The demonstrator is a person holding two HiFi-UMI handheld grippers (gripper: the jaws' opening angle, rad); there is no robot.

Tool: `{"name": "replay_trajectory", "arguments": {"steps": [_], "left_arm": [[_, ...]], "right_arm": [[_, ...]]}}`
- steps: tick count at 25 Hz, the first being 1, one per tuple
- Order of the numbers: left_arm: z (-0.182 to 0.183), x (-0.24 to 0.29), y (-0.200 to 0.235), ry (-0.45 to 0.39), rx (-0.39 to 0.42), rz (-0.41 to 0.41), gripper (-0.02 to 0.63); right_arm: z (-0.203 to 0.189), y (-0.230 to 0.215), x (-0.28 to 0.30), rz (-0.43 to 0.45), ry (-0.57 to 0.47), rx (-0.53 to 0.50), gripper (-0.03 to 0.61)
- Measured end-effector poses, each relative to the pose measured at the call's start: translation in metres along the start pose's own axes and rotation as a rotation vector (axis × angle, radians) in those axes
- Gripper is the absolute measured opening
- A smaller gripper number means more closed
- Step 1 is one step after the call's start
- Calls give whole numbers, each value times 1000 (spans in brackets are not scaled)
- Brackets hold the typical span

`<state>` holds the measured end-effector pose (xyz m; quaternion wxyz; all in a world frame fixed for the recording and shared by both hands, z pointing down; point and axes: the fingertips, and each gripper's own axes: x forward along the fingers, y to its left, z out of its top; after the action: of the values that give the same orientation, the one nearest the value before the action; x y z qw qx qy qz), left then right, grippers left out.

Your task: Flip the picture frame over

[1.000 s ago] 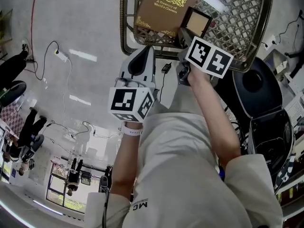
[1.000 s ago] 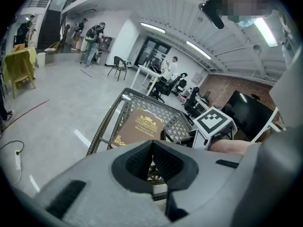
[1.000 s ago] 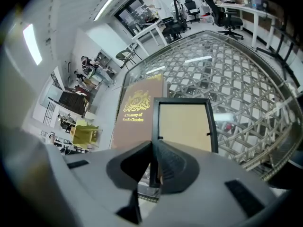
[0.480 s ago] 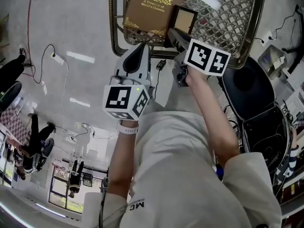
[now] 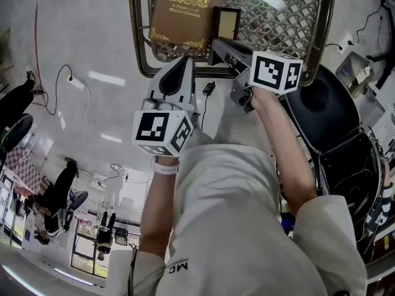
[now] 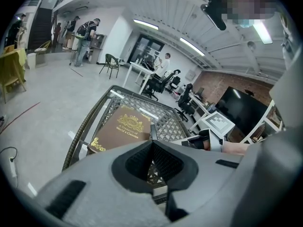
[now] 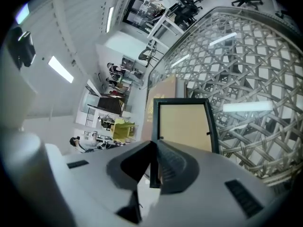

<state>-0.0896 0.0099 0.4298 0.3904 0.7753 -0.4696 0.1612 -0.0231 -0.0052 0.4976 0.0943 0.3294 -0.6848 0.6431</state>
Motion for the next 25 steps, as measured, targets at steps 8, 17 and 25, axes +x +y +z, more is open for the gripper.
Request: {"name": "replay_trajectory", "arguments": {"steps": [8,17,25], "left_arm": [[4,11,-13,8,17,-14,25],[3,18,-18,27,18,-13,25],[1,24,-24,37,29,-24,25]], "right_arm": [[4,5,-7,159,63,-2,54],[16,12,-12,385,60,87,54],[24,12,-18,534,39,122,54]]}}
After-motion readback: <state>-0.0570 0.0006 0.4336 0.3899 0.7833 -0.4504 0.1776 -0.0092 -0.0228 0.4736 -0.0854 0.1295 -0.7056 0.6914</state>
